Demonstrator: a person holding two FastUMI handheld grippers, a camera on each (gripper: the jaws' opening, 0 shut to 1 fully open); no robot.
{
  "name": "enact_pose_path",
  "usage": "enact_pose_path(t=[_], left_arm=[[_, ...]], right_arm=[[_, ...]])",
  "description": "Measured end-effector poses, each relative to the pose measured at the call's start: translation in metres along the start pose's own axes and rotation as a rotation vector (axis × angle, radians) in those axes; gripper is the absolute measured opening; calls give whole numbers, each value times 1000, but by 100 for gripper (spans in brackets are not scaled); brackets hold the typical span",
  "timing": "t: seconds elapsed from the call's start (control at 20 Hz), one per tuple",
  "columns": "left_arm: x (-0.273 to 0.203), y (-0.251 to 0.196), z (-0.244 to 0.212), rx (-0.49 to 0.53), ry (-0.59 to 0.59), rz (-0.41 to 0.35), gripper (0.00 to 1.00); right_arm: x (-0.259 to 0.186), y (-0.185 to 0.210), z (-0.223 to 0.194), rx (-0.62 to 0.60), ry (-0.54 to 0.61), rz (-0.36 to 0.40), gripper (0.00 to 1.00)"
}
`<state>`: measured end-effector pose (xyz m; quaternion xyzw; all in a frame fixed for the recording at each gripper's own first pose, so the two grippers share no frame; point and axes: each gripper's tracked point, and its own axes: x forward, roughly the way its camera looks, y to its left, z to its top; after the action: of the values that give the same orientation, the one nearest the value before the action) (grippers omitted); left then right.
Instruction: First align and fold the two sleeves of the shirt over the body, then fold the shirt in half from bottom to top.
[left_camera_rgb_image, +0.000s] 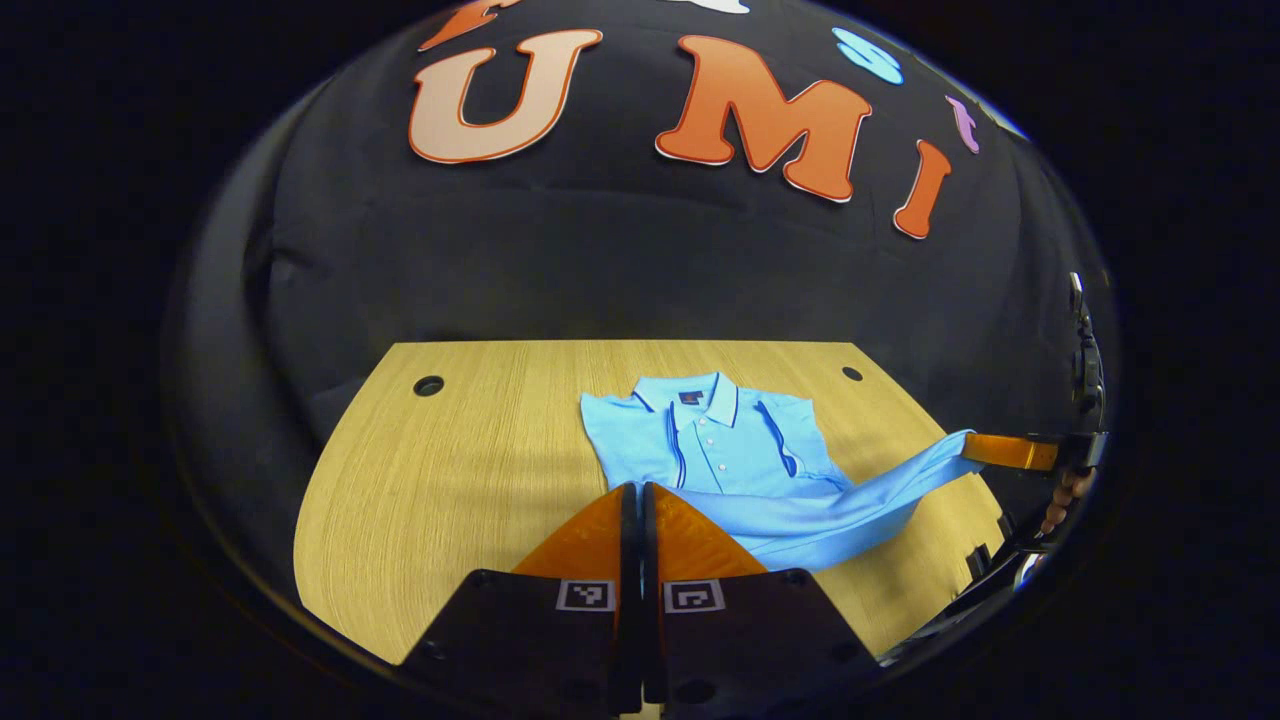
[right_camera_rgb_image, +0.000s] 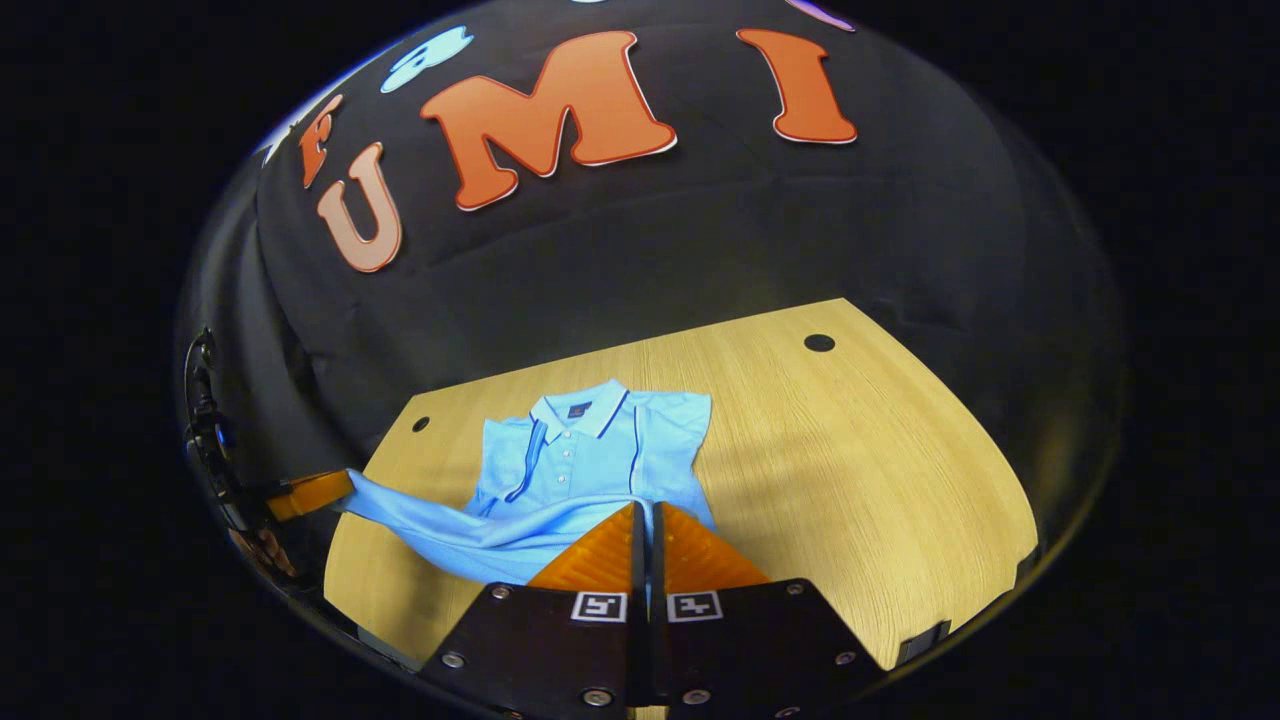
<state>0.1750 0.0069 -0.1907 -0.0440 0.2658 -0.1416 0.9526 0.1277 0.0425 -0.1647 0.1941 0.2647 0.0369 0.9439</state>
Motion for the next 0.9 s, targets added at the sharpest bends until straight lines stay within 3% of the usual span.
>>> enact_pose_path(t=[0.1, 0.45, 0.9], left_arm=[[28, 7, 15, -7, 10, -24, 5], [123, 20, 50, 9, 42, -99, 4], [207, 55, 90, -83, 59, -92, 5]], right_arm=[[21, 5, 14, 54, 3, -6, 0], [96, -1, 54, 73, 1, -72, 0], [181, -2, 106, 39, 5, -63, 0]])
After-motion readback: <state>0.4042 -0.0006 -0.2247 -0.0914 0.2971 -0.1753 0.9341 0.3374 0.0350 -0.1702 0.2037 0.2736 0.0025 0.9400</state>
